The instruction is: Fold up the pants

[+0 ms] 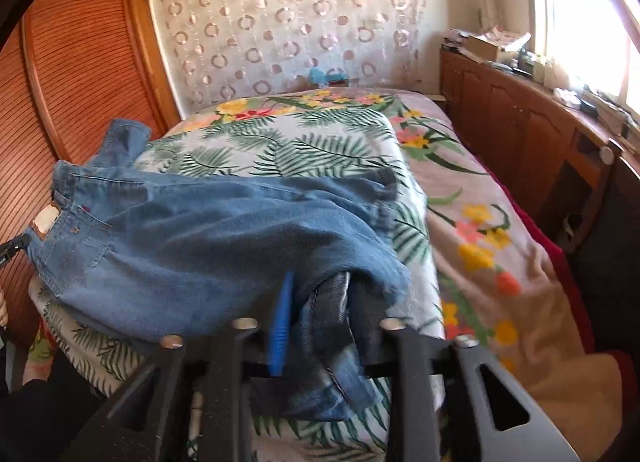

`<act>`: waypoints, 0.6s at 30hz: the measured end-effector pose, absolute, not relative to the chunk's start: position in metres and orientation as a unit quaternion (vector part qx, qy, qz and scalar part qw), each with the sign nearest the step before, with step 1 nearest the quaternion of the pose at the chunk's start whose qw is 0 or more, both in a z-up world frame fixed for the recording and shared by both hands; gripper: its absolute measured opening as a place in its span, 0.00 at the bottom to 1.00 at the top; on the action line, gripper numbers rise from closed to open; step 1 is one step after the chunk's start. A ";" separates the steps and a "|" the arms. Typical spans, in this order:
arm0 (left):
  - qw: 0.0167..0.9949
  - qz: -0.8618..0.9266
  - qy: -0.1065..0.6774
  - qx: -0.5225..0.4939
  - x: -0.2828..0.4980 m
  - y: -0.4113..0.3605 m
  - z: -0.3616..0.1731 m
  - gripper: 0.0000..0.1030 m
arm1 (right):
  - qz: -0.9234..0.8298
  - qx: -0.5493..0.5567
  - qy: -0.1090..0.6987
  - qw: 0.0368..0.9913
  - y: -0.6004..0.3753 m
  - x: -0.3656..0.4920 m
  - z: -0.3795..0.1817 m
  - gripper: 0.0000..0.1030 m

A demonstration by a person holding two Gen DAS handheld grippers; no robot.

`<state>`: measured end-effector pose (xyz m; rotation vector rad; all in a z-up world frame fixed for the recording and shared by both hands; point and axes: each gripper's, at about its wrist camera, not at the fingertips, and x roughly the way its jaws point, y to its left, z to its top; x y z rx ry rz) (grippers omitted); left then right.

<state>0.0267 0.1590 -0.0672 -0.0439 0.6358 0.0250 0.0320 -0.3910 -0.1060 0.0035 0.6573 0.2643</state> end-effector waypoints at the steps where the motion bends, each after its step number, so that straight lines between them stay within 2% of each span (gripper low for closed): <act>1: 0.950 0.010 0.310 -0.023 0.026 0.159 -0.066 0.57 | 0.130 0.005 0.320 0.938 -0.390 0.034 -0.106 0.40; 2: 0.951 0.009 0.308 -0.024 0.026 0.158 -0.065 0.64 | 0.130 0.009 0.320 0.939 -0.390 0.036 -0.105 0.41; 3: 0.951 0.005 0.307 -0.026 0.027 0.155 -0.064 0.77 | 0.128 0.011 0.318 0.939 -0.389 0.036 -0.104 0.41; 4: 0.952 -0.001 0.304 -0.028 0.027 0.154 -0.064 0.80 | 0.127 0.013 0.318 0.940 -0.390 0.036 -0.104 0.43; 18: 0.947 -0.060 0.316 -0.015 0.042 0.097 -0.080 0.81 | 0.134 0.039 0.328 0.934 -0.387 0.030 -0.115 0.45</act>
